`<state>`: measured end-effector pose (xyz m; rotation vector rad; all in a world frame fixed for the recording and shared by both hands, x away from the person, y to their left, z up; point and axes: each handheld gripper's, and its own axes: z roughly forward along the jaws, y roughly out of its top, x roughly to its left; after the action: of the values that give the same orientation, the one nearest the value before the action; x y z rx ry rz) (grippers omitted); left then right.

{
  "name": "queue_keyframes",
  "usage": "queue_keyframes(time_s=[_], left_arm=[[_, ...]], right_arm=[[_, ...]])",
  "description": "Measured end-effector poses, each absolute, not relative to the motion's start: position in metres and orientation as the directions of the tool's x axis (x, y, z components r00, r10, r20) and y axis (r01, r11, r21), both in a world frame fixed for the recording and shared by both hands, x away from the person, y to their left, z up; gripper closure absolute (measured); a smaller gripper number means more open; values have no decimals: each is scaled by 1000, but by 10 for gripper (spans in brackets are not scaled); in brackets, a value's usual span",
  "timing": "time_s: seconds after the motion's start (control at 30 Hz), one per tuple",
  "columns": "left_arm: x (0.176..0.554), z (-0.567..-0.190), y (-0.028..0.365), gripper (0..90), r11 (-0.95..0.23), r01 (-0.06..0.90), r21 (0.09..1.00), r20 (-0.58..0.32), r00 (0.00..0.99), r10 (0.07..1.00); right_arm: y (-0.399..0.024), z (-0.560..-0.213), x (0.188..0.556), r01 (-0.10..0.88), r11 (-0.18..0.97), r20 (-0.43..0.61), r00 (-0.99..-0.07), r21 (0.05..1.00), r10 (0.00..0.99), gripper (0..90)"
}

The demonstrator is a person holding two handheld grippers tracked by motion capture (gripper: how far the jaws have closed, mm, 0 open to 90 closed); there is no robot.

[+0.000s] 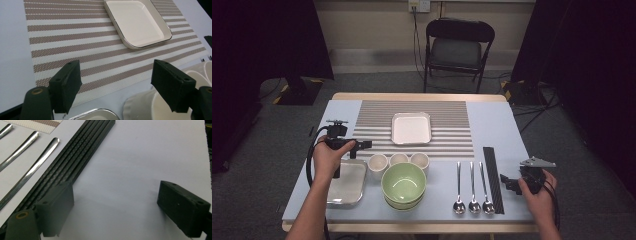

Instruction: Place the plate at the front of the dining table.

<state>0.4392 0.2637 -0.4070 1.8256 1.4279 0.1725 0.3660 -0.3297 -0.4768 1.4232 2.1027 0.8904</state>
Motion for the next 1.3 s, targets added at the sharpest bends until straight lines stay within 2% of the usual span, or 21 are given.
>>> queue_keyframes(time_s=[1.3], left_arm=[[402, -420, 283, 235, -55, 731, 680, -372, 409, 833]], right_arm=[[-330, -477, 366, 643, 262, -9, -368, 719, 930, 127]])
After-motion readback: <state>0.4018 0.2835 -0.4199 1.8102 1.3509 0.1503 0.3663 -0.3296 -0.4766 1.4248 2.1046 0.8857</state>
